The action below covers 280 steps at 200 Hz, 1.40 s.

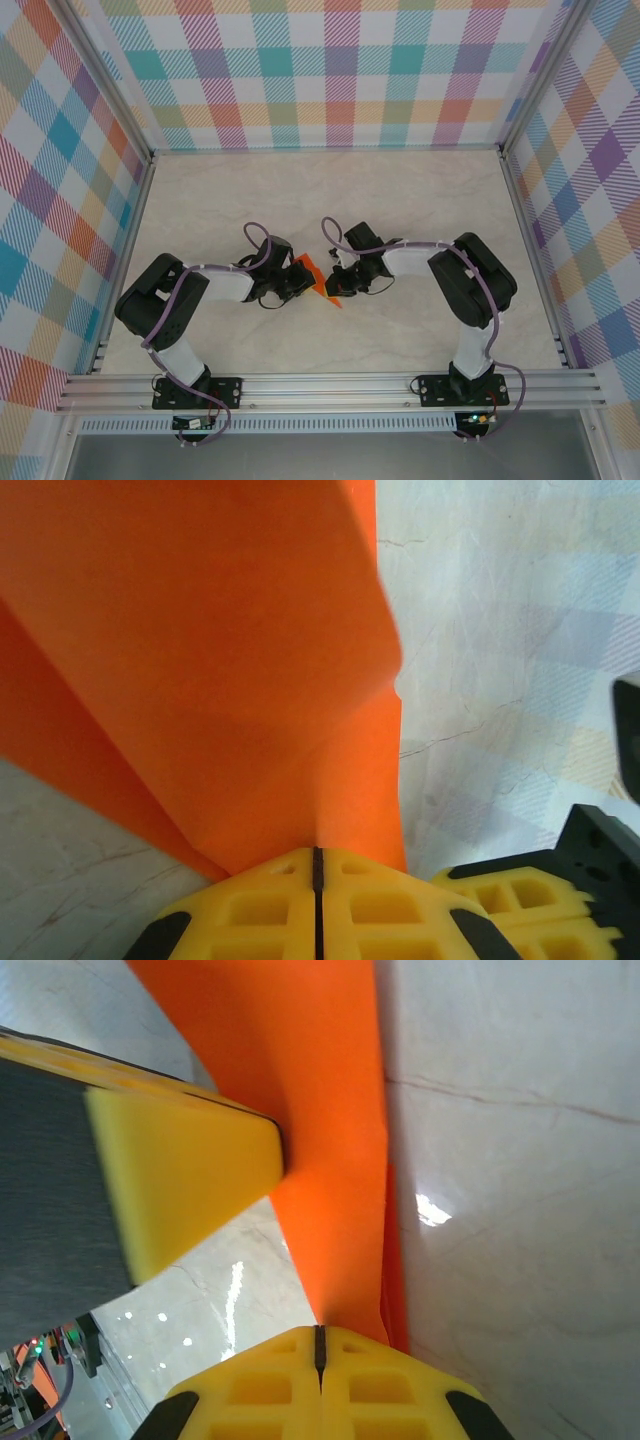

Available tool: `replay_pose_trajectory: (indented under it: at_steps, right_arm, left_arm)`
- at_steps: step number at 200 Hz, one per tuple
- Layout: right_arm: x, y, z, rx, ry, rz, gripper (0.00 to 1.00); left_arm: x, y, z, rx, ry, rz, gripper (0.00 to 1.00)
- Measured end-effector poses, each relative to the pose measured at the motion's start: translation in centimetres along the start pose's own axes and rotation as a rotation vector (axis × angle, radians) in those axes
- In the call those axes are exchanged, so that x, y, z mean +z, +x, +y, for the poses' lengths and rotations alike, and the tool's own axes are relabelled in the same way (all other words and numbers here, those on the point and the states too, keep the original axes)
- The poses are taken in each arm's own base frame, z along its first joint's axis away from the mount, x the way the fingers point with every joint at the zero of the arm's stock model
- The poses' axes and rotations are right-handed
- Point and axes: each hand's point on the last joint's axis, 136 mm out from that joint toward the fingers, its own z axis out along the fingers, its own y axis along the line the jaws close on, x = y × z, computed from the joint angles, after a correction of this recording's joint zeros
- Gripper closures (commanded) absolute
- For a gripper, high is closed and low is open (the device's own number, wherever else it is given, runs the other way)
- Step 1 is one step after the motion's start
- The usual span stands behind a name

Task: Fold a paper plane with a square sheet of paper (pick it up from the middle)
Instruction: Fold the wing for the fifth time at the center of the table.

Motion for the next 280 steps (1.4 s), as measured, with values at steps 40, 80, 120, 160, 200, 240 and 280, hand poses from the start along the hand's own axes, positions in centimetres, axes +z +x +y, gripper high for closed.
replay_pose_trajectory:
  at_steps: [40, 80, 120, 160, 200, 240, 280]
  right_arm:
    - [-0.1, -0.1, -0.3, -0.004, 0.029, -0.002, 0.97]
    - [-0.1, 0.1, -0.5, -0.033, 0.038, 0.002, 0.97]
    - [-0.6, 1.7, -1.1, -0.051, 0.045, 0.012, 0.98]
    - [-1.3, 3.5, -1.7, -0.045, 0.063, 0.023, 0.98]
    - [-2.7, 5.5, -2.9, 0.000, 0.111, 0.039, 0.97]
    - [-4.3, 4.8, -1.0, -0.030, 0.082, 0.002, 0.96]
    - [-3.0, 1.4, 1.2, -0.069, 0.032, -0.019, 0.97]
  left_arm:
    - [0.0, 0.0, 0.0, -0.003, -0.017, 0.005, 0.93]
    - [-0.1, -0.1, 0.2, -0.005, -0.049, 0.003, 0.94]
    - [-0.1, -0.2, 0.3, -0.013, -0.075, 0.003, 0.95]
    - [0.0, -0.2, 0.3, -0.016, -0.080, 0.007, 0.95]
    - [0.0, -0.2, 0.3, -0.015, -0.079, 0.010, 0.95]
    - [0.0, -0.2, 0.2, -0.010, -0.076, 0.012, 0.95]
    - [0.0, -0.2, 0.1, 0.009, -0.074, 0.013, 0.95]
